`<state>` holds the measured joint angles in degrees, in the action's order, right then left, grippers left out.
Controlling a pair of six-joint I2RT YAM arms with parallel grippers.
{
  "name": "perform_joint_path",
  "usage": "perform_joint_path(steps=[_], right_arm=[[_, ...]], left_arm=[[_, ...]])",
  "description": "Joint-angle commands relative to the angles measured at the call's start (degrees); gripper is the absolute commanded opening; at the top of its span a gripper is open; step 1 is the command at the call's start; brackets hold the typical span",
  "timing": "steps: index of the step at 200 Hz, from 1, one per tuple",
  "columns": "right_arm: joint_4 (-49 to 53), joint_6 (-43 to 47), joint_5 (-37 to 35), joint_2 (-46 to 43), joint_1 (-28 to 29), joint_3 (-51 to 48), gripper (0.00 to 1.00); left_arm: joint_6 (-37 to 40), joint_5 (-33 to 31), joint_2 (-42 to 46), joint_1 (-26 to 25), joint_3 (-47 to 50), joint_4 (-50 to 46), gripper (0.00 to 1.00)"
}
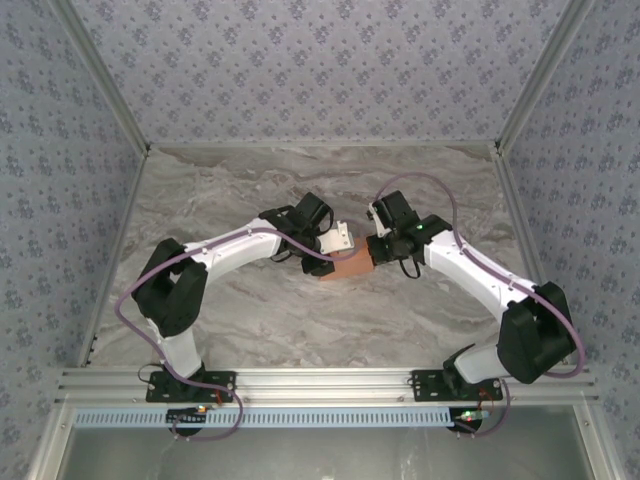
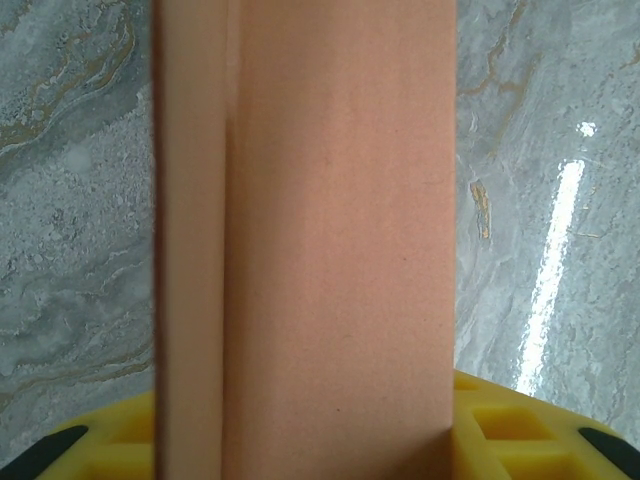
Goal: Fold the paper box
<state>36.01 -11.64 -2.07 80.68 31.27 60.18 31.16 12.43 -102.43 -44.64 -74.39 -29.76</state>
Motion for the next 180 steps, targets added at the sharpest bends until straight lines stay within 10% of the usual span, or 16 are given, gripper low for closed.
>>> perform_joint_path(steps=[1,77,118,180], right_arm=[[0.4,-0.3,-0.5,0.0,0.3,-1.8,0.09],[-3.5,-2.8,2.2,-5.1,-1.6,-6.6,0.36],[-5.7,-2.4,16.9,-14.4,-7.2,-9.5,0.52],[-16.7,-23.8,20.6,-12.3,-15.1,-10.7,0.54]], left_arm=[[-0.1,1.3,-0.5,-0.7,0.3,1.3,0.41],[0.5,1.1,-0.7,-0.7,0.3,1.1,0.39],[0.8,1.0,-0.8,-0.8,0.2,0.9,0.39],[0.9,0.8,-0.7,-0.8,0.0,0.8,0.39]])
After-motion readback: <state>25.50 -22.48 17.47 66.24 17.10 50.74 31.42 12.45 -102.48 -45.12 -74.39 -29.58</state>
